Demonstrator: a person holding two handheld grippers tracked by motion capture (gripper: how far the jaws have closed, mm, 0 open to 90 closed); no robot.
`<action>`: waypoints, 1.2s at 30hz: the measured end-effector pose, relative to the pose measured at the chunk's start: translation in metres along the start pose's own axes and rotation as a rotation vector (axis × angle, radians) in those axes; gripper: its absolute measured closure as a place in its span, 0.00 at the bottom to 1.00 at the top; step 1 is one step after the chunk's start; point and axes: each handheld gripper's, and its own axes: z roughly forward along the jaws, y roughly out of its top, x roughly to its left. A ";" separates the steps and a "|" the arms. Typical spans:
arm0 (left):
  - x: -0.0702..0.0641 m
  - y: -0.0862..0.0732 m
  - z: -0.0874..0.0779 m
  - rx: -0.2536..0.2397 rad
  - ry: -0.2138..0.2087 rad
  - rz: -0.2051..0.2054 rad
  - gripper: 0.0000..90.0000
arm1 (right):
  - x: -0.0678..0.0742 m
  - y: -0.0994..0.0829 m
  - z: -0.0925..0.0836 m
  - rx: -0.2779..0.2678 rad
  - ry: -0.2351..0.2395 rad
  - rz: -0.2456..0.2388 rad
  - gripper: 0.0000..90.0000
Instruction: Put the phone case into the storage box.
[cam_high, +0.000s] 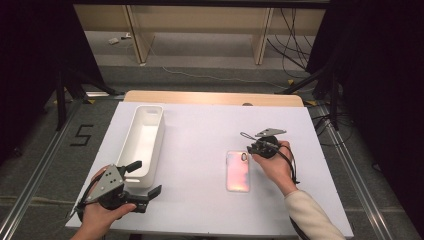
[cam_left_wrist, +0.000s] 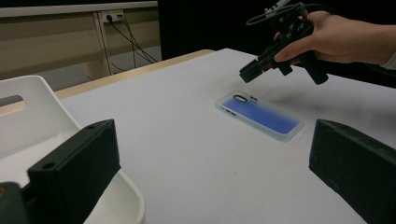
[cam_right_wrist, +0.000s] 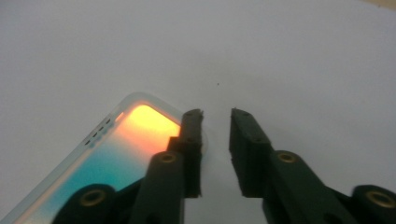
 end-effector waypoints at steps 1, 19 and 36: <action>0.000 0.000 0.000 0.000 0.000 0.000 0.01 | 0.000 0.001 -0.002 -0.012 0.000 -0.026 0.72; -0.001 0.000 0.000 0.011 0.010 0.000 0.01 | 0.031 -0.009 -0.034 0.049 0.220 -0.293 0.22; -0.001 0.001 0.004 0.013 0.001 -0.005 0.01 | 0.044 -0.017 -0.043 0.116 0.273 -0.437 0.25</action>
